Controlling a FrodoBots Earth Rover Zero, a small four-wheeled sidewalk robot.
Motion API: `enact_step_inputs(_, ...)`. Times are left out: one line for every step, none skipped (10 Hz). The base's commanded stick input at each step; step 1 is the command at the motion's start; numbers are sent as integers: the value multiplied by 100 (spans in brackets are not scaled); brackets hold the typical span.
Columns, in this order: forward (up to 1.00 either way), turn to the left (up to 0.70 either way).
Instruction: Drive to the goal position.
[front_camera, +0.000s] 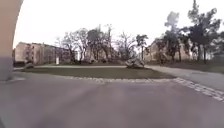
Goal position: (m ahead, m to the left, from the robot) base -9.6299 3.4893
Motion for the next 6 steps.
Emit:
enact_step_inputs(100, 0)
enact_step_inputs(100, 0)
enact_step_inputs(100, 0)
enact_step_inputs(100, 0)
enact_step_inputs(100, 0)
enact_step_inputs(100, 0)
